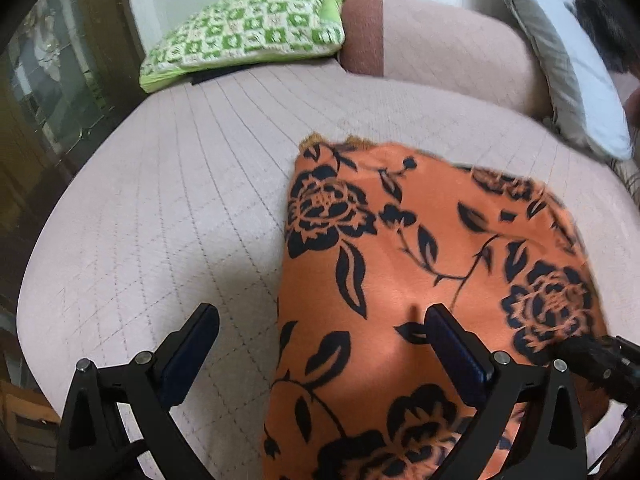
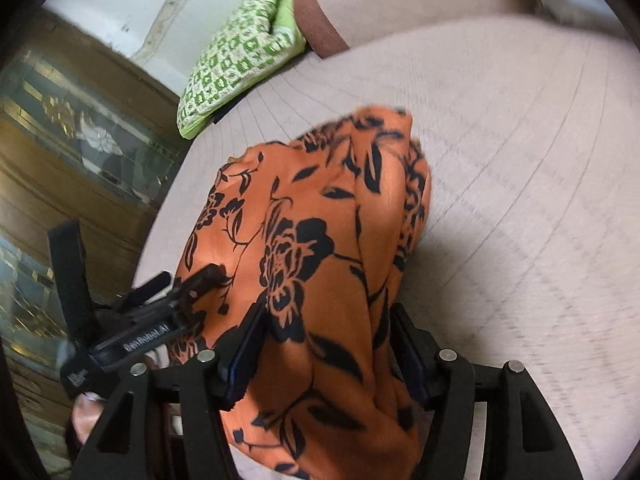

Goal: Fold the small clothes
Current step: 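Open both tools and lift them away from the folded blouse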

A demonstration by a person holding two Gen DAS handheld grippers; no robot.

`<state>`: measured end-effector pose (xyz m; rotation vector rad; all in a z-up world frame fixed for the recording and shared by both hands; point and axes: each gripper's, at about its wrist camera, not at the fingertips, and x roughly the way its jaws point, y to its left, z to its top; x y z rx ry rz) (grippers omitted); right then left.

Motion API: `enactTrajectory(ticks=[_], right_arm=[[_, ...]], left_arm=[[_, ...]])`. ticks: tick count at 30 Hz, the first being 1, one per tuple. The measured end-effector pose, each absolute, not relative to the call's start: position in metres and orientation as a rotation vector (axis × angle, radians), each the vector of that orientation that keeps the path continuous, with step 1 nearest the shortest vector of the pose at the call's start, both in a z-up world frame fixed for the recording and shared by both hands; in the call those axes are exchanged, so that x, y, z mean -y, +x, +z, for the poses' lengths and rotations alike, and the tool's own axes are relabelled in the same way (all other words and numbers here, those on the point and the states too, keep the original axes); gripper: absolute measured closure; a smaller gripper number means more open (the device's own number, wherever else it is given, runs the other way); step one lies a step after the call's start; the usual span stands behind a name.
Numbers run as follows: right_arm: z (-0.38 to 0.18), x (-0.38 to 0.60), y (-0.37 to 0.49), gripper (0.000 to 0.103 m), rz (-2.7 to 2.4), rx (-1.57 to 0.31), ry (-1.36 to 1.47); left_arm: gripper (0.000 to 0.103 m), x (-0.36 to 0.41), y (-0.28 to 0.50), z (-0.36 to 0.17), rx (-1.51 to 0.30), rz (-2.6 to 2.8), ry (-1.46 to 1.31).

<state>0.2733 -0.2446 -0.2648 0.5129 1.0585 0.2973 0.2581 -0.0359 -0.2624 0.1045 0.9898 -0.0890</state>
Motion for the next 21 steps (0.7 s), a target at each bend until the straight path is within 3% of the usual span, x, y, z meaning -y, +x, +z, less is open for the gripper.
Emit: enactTrajectory(ticks=[21], right_arm=[[-0.155, 0.230, 0.155, 0.038, 0.144, -0.672, 0.337]], left_arm=[[0.000, 0.011, 0.158, -0.167, -0.770, -0.010, 0.150]])
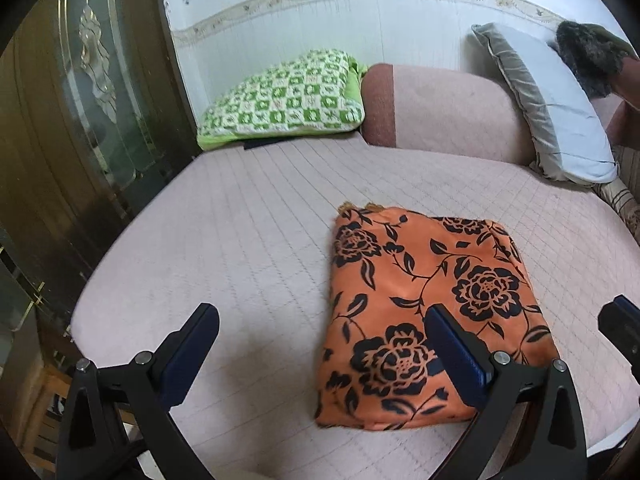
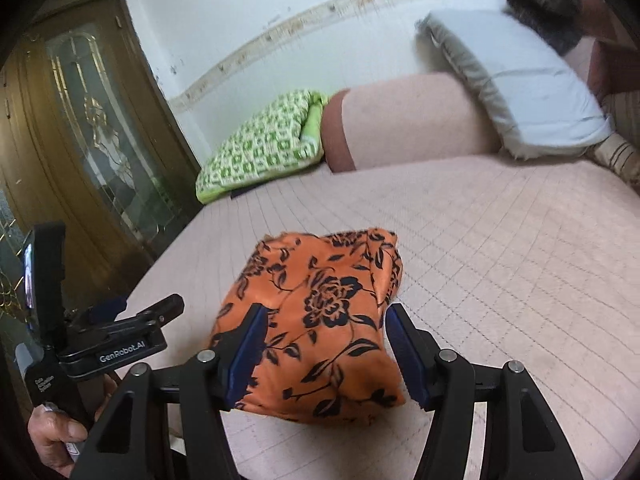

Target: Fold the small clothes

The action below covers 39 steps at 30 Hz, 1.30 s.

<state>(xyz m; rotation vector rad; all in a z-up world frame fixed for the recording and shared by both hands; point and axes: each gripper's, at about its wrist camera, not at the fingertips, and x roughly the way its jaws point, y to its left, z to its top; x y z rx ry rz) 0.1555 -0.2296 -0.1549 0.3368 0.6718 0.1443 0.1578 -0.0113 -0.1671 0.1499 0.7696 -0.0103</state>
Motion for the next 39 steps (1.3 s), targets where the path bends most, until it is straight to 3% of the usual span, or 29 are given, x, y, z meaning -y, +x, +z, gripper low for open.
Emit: enactTrajectory(ticks=[17, 39], right_arm=[[-0.100, 0.203, 0.097, 0.038, 0.151, -0.554, 0.255], [-0.092, 0.183, 0.089, 0.038, 0.170, -0.521, 0.219]], left_arm=[[0.000, -0.003, 0.109, -0.114, -0.657, -0.009, 0.141], [0.000, -0.021, 0.104, -0.102, -0.634, 0.089, 0.120]])
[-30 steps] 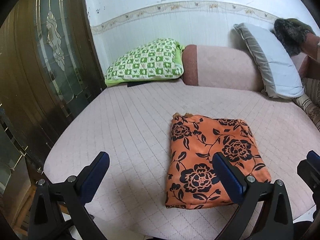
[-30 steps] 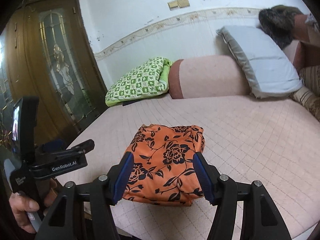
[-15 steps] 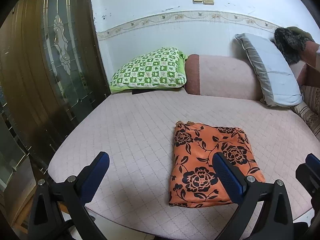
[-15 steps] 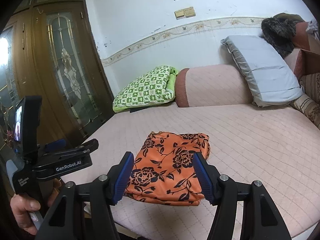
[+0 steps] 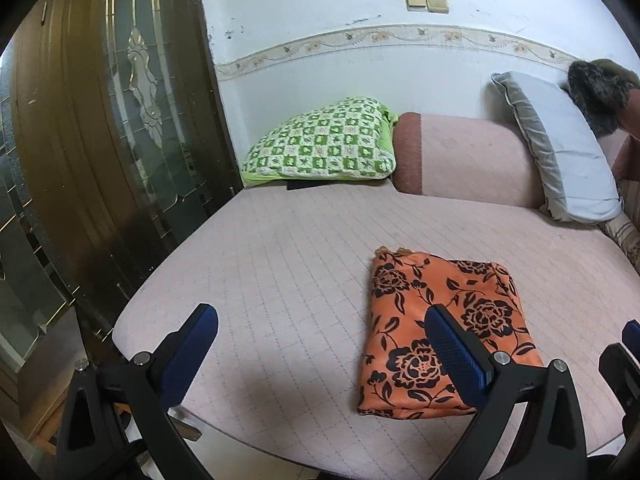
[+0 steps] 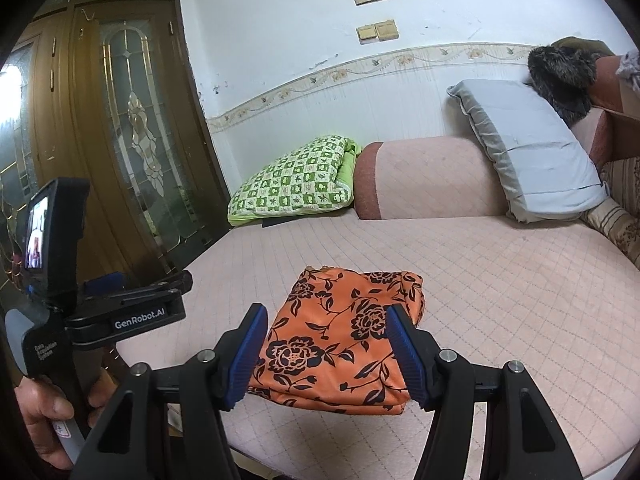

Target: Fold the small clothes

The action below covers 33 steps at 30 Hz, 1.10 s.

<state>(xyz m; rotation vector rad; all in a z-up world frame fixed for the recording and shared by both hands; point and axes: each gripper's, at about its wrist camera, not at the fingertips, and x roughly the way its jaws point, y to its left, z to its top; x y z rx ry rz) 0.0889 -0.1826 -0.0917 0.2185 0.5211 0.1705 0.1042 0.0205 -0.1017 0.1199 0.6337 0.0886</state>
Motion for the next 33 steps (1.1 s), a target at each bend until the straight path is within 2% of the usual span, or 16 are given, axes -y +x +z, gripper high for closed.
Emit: enactTrajectory(ticks=[21, 33], right_arm=[[-0.088, 0.166, 0.088, 0.038, 0.199, -0.512, 0.175], [-0.086, 0.171, 0.089, 0.038, 0.190, -0.506, 0.167]], left_arm=[[0.000, -0.019, 0.080, -0.075, -0.465, 0.129, 0.206], [0.000, -0.011, 0.075, -0.066, -0.462, 0.056, 0.207]])
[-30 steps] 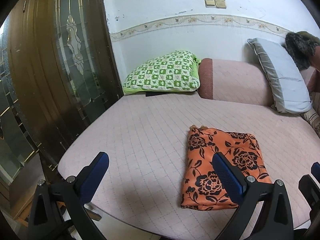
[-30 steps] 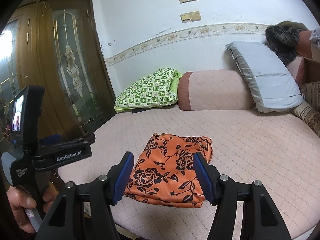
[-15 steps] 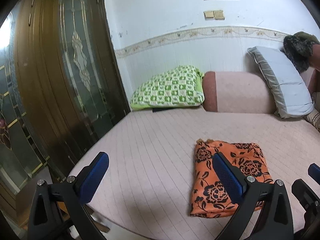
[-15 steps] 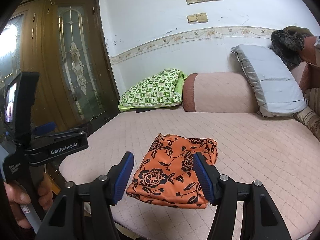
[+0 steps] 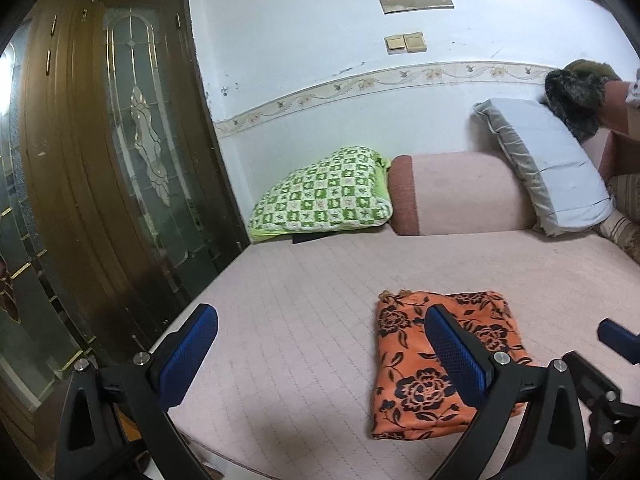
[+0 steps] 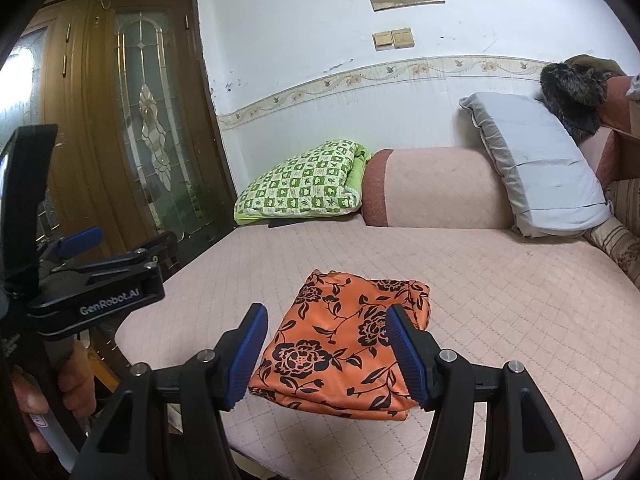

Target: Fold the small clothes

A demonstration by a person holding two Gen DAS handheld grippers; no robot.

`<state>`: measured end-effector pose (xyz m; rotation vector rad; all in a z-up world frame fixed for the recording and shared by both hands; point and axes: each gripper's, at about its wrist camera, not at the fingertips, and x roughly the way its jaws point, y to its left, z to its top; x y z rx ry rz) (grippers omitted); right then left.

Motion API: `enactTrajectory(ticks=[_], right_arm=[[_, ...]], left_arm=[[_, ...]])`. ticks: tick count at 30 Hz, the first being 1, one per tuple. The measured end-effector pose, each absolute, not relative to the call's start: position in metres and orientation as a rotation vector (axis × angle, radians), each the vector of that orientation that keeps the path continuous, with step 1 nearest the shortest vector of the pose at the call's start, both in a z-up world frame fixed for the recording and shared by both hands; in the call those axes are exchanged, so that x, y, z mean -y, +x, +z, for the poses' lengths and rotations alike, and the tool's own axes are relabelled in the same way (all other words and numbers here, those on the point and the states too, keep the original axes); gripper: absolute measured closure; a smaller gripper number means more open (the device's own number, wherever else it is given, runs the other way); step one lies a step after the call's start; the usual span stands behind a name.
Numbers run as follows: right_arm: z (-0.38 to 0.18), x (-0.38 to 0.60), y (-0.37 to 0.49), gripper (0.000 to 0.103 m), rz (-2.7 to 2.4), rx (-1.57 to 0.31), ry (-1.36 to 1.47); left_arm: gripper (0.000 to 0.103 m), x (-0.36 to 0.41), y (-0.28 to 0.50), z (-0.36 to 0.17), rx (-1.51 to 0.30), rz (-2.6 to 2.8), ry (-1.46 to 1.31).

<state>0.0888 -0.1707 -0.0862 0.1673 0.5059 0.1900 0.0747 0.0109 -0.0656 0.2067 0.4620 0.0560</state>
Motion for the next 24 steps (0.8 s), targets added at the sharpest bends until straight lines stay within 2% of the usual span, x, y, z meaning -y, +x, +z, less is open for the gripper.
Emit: enactTrajectory(ticks=[24], right_arm=[[-0.094, 0.159, 0.106, 0.038, 0.197, -0.540, 0.147]], left_arm=[[0.000, -0.017, 0.086, -0.063, -0.475, -0.018, 0.142]])
